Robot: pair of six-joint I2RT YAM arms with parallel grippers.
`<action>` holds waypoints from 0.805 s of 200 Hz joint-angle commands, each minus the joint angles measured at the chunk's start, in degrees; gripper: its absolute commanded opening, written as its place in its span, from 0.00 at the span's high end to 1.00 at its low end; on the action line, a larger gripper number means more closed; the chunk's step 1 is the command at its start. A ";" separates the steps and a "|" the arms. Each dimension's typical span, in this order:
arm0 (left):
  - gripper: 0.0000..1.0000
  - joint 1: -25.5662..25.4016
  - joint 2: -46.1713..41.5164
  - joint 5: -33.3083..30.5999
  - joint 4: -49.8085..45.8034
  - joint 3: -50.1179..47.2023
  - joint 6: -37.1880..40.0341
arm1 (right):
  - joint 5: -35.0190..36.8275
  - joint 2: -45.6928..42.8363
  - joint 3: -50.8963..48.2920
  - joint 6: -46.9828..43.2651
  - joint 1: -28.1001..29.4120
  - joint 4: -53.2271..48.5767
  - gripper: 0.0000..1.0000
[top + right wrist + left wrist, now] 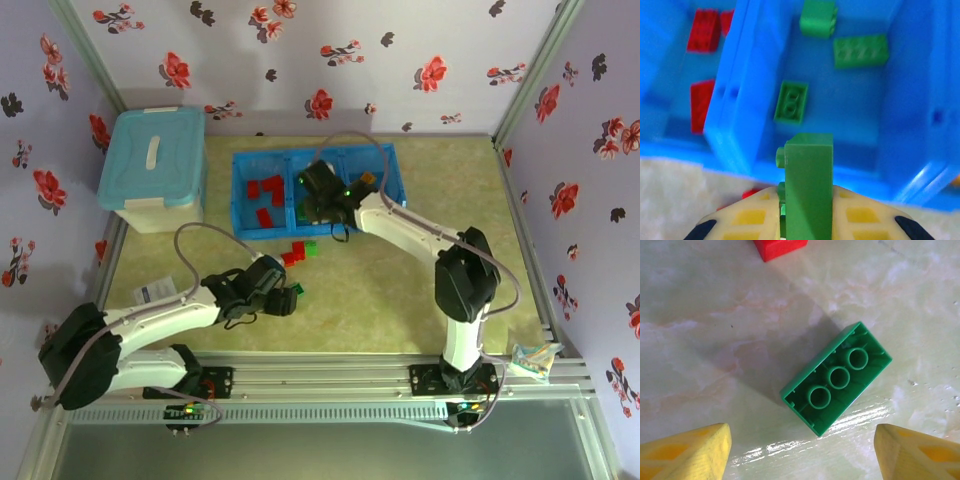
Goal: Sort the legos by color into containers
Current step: Place the lego in the container, then pick up the lego from the middle-left of the table.
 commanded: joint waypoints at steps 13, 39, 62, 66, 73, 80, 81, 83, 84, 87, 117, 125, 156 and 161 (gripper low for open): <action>0.25 -1.61 3.50 0.37 0.05 1.56 1.24 | -0.53 9.74 13.54 -4.07 -3.69 -7.76 0.31; 0.26 -2.60 7.17 0.34 -0.97 3.40 2.20 | -0.71 5.92 12.33 -4.13 -3.67 -5.83 0.18; 0.26 -3.05 9.89 0.25 -0.85 4.49 2.73 | -0.72 -0.70 3.72 -3.09 -3.67 -1.61 0.18; 0.26 -3.01 10.31 0.15 -0.53 4.58 2.71 | -0.80 -1.81 2.08 -2.92 -3.67 -0.83 0.18; 0.26 -3.06 11.02 0.08 -0.16 4.79 2.86 | -0.70 -3.65 -0.86 -2.59 -3.67 0.21 0.18; 0.26 -3.04 11.84 0.04 -0.21 5.36 3.05 | -0.61 -5.49 -3.65 -2.17 -3.67 1.26 0.18; 0.26 -3.09 11.96 0.04 -0.28 5.50 3.14 | -0.65 -5.73 -4.03 -2.13 -3.67 1.38 0.18; 0.26 -3.02 12.20 0.04 -0.45 5.74 3.32 | -0.64 -6.21 -4.54 -2.04 -3.67 1.69 0.18; 0.26 -3.04 12.35 0.08 -0.49 5.86 3.41 | -0.67 -6.45 -5.04 -1.98 -3.67 1.81 0.18; 0.26 -3.06 12.68 0.00 -0.80 6.23 3.53 | -0.65 -7.22 -6.38 -1.93 -3.67 2.20 0.18; 0.25 -2.97 15.69 -1.72 -2.95 9.84 5.65 | -0.17 -13.10 -15.77 -0.85 -3.84 4.91 0.19; 0.25 -2.97 16.74 -1.72 -3.17 10.72 6.24 | 0.03 -14.23 -17.63 -0.41 -4.06 5.32 0.18; 0.25 -2.67 22.31 -1.63 -4.87 14.49 8.04 | -0.41 -18.37 -23.89 1.05 -5.32 7.35 0.19; 0.25 -2.62 23.07 -1.63 -5.20 15.03 8.21 | -0.37 -18.91 -24.62 1.15 -5.49 7.50 0.19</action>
